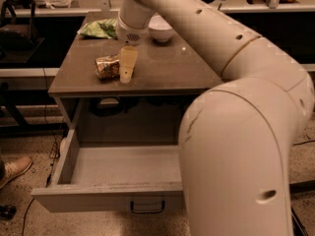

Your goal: Place orange can into top drawer

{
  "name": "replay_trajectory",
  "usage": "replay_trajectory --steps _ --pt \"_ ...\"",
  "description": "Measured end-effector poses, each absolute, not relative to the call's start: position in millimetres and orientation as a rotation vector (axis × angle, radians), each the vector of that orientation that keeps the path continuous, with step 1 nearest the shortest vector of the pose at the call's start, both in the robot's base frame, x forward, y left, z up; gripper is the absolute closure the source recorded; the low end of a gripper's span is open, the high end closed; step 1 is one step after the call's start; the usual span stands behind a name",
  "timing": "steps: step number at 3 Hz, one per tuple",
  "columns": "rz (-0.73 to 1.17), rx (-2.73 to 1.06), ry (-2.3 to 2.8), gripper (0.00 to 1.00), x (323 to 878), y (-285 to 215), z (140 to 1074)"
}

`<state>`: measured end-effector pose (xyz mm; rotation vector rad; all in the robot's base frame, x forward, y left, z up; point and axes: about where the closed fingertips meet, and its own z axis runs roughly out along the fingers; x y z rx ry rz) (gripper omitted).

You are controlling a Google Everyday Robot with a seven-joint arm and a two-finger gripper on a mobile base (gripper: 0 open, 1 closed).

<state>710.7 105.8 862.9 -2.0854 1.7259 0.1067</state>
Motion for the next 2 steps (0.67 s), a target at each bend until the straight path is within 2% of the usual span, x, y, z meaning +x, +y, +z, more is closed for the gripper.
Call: replay_trajectory --steps 1,2 --pt "0.124 -2.116 1.709 0.0 713.0 120.4 856.0" --pt "0.152 -2.129 1.697 0.17 712.9 129.5 850.3"
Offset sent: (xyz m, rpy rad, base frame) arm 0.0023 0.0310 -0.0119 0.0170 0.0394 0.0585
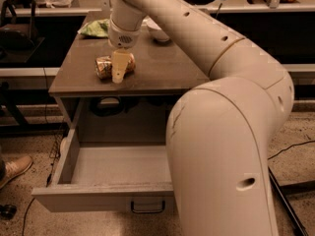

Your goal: Place orange can into top drawer

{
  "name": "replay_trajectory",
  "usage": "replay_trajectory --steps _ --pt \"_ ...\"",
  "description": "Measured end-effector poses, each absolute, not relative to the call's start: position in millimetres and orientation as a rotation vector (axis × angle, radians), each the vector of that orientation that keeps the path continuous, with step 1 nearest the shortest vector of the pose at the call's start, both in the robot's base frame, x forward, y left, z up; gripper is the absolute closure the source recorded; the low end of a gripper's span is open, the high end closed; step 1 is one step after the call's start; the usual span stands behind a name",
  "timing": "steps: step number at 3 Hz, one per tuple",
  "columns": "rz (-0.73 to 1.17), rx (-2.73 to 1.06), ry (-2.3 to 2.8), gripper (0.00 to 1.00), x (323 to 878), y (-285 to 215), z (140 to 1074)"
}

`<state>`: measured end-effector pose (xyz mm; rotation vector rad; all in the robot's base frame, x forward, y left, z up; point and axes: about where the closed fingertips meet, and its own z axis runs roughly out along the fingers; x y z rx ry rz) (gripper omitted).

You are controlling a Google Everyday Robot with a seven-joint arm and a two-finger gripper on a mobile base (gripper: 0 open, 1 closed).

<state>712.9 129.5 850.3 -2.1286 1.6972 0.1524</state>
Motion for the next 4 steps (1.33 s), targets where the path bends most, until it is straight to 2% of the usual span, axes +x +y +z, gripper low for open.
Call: replay_trajectory --steps 1,3,4 --pt "0.18 -2.141 1.685 0.49 710.2 138.7 845.3" --pt "0.184 -2.086 1.697 0.95 696.8 132.1 856.3" --pt "0.136 -2.023 1.757 1.0 674.3 105.4 873.5"
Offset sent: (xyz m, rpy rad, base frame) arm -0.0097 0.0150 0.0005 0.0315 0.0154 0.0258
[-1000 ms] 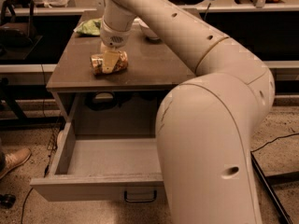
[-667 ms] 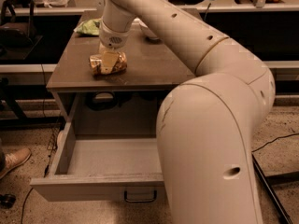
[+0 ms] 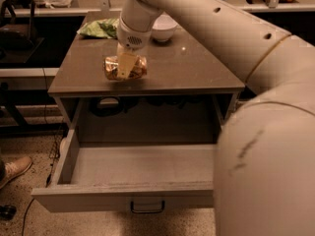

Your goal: Place orange can into top drawer

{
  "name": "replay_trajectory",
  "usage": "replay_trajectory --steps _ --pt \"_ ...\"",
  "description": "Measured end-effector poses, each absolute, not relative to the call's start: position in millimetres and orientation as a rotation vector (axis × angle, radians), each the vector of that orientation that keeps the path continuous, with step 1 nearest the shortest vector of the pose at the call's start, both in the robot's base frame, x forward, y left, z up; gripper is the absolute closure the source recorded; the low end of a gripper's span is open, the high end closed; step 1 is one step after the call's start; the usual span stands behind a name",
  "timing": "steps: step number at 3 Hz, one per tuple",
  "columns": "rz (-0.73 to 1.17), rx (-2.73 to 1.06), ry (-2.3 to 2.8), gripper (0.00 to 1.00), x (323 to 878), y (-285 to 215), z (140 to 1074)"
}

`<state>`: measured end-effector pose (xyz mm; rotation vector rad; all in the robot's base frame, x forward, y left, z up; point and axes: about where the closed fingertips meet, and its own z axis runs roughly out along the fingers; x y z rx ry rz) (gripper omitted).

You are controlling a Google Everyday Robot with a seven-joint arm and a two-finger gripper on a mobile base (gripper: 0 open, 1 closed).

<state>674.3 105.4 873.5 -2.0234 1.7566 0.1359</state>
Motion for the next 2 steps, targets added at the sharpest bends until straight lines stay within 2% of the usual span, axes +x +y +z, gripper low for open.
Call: replay_trajectory --steps 2 --pt "0.212 -1.827 2.049 1.0 587.2 33.4 862.4"
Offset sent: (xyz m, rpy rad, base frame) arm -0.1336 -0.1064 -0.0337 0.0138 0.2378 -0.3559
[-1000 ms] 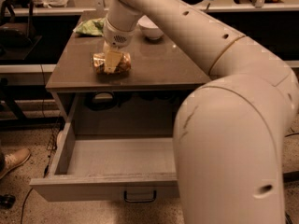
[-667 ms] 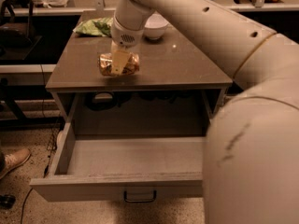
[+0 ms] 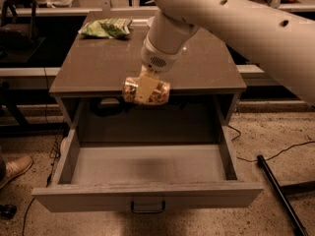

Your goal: Place orange can into top drawer

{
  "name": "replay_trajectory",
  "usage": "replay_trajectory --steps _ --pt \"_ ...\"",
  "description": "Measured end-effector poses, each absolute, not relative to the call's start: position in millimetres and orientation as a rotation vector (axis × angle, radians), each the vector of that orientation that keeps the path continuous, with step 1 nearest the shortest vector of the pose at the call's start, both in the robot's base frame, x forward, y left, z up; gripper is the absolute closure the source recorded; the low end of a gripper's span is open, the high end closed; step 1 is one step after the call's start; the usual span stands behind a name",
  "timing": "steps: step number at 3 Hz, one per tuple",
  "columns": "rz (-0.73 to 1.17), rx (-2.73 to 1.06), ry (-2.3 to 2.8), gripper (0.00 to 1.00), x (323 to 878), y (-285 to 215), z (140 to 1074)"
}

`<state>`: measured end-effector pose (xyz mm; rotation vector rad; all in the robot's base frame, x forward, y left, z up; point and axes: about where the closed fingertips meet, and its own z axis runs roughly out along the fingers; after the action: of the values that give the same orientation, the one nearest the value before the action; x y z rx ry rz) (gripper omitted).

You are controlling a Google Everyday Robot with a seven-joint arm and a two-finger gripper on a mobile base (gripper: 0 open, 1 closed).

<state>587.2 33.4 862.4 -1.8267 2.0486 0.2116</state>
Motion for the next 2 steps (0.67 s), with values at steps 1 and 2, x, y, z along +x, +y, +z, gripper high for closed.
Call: replay_trajectory --steps 1,2 --pt "0.305 -1.72 2.177 1.0 554.5 16.5 830.9" --pt "0.437 -1.605 2.267 1.0 534.9 13.7 780.8"
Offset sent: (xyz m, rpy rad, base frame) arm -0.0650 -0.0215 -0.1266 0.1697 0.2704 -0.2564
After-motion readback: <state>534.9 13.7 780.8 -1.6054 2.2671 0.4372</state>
